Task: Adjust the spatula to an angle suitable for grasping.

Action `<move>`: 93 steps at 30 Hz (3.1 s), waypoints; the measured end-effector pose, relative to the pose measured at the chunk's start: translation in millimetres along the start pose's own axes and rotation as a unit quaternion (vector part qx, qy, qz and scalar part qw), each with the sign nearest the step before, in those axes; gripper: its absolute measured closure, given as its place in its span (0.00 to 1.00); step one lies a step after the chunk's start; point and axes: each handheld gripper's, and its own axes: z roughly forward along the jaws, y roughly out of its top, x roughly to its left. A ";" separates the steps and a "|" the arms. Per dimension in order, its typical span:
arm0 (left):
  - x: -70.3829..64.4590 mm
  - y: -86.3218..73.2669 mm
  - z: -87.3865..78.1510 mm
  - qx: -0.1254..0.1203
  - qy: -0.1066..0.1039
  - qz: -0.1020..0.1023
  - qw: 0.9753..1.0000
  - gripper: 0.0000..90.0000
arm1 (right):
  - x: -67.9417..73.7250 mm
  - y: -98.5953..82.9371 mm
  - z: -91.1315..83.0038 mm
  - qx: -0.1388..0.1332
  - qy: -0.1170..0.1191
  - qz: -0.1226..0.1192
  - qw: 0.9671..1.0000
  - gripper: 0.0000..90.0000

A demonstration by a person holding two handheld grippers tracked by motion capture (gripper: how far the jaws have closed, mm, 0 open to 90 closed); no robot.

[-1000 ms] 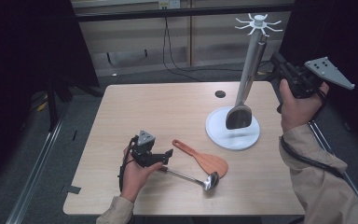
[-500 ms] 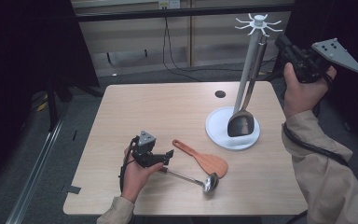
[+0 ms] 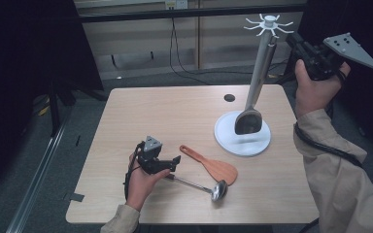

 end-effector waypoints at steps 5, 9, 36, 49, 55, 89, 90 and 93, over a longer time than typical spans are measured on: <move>0.0 0.1 -0.1 -0.002 0.005 -0.003 1.000 0.17 | 4.8 -1.2 -0.7 -0.005 0.011 0.003 1.000 1.00; 0.8 0.2 -0.5 -0.001 0.002 0.000 1.000 0.17 | 10.6 0.6 -0.4 -0.007 0.020 -0.003 1.000 1.00; 2.1 0.5 -2.5 0.004 0.004 0.010 1.000 0.17 | 32.2 1.2 4.2 0.003 0.041 -0.014 0.999 1.00; 2.5 0.6 -2.8 0.003 0.004 0.009 1.000 0.17 | 32.3 -1.2 4.0 0.004 0.047 -0.012 0.999 1.00; 1.9 0.5 -2.9 -0.004 0.004 0.000 1.000 0.17 | 32.2 -3.9 1.6 0.007 0.048 -0.009 0.999 1.00; 30.1 -17.9 -27.1 0.026 0.054 -0.044 0.997 0.53 | 52.8 -146.1 -68.1 0.181 0.132 0.036 0.974 0.37; 31.5 -19.3 -27.8 0.028 0.061 -0.046 0.997 0.55 | 53.1 -151.0 -68.7 0.191 0.132 0.033 0.972 0.36; 39.7 -24.3 -33.4 0.050 0.089 -0.047 0.994 0.71 | 55.1 -158.2 -70.3 0.207 0.135 0.033 0.968 0.33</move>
